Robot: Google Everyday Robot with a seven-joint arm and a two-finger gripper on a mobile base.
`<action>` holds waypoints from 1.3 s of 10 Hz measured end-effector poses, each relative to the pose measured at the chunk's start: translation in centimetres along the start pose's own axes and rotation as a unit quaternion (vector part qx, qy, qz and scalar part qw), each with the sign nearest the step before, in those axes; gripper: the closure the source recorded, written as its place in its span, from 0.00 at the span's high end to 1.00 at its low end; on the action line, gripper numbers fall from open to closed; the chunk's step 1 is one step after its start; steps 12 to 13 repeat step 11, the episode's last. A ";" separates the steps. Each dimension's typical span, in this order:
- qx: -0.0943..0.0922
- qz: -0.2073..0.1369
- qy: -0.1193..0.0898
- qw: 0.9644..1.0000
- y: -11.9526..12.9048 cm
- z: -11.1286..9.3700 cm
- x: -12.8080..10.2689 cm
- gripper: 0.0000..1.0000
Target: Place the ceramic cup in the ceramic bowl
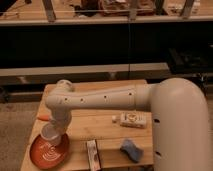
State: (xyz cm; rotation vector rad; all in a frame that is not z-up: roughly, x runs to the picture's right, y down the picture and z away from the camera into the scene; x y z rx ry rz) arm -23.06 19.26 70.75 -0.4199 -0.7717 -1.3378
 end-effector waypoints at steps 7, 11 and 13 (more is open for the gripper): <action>0.007 0.005 0.023 1.000 0.2 -0.5 0.2 0.80; 0.033 0.010 0.042 0.999 0.5 -1.2 0.0 0.80; 0.033 0.010 0.042 0.999 0.5 -1.2 0.0 0.80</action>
